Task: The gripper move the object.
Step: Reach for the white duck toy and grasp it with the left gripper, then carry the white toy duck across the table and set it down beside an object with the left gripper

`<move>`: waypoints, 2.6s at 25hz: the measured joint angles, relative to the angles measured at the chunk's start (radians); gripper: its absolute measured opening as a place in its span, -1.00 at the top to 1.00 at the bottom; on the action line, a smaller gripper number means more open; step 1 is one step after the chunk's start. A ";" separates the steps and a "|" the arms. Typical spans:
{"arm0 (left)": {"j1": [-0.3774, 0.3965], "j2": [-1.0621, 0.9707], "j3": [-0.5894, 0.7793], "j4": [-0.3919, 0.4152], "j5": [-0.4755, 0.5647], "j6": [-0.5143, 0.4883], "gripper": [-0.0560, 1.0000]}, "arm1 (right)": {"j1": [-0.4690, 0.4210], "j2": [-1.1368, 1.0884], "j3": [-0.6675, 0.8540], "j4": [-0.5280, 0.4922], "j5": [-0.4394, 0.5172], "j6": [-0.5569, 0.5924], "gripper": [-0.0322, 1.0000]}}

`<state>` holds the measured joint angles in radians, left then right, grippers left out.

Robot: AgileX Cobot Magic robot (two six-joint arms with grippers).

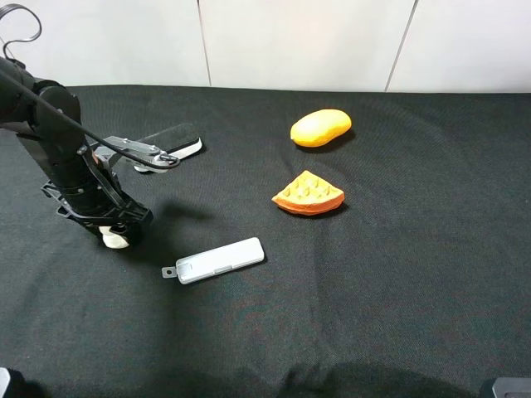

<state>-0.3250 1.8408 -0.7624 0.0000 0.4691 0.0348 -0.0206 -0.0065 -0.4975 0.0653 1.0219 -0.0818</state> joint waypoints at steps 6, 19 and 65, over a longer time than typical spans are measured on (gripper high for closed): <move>-0.015 0.000 0.000 0.000 0.011 0.000 -0.16 | 0.000 0.000 0.000 0.000 0.000 0.000 -0.41; -0.017 0.000 -0.004 0.000 0.033 0.000 -0.13 | 0.000 0.000 0.000 0.000 0.000 0.000 -0.41; -0.537 0.072 -0.924 0.025 0.648 -0.018 -0.09 | 0.000 0.000 0.000 0.001 0.000 0.000 -0.41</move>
<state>-0.8623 1.9130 -1.6863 0.0251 1.1174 0.0173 -0.0206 -0.0065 -0.4975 0.0661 1.0219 -0.0818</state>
